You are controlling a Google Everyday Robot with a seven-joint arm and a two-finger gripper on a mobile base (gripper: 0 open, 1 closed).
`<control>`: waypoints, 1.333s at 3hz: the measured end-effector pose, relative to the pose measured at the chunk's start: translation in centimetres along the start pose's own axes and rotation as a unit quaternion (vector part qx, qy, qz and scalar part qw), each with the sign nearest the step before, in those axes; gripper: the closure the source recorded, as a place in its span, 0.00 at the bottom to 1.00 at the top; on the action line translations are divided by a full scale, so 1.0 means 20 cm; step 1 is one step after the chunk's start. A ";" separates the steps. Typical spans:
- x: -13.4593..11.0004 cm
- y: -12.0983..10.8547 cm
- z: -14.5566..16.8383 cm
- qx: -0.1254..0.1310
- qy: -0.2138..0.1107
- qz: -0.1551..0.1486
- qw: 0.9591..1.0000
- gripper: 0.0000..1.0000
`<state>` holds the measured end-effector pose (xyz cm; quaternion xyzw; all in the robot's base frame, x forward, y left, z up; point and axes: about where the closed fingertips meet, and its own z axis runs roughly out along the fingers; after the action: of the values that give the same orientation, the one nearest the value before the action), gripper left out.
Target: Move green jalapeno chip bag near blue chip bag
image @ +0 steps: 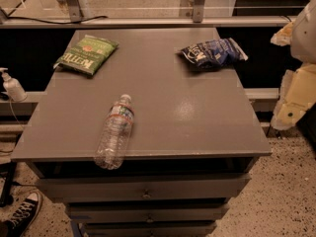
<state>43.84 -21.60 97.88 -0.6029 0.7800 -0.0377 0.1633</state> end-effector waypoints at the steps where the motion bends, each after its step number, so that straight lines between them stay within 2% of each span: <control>1: 0.00 0.00 0.00 0.000 0.000 0.000 1.000 0.00; 2: -0.05 -0.08 0.03 0.020 -0.023 -0.015 0.999 0.00; 3: -0.21 -0.29 0.13 0.043 -0.073 -0.038 0.996 0.00; 4: -0.45 -0.53 0.23 0.063 -0.131 -0.064 0.987 0.00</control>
Offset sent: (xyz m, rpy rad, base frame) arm 0.0521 0.0160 -0.0046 0.0695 -0.1297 0.0872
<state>57.02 -15.35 98.16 -0.6401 0.7076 -0.0182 0.2986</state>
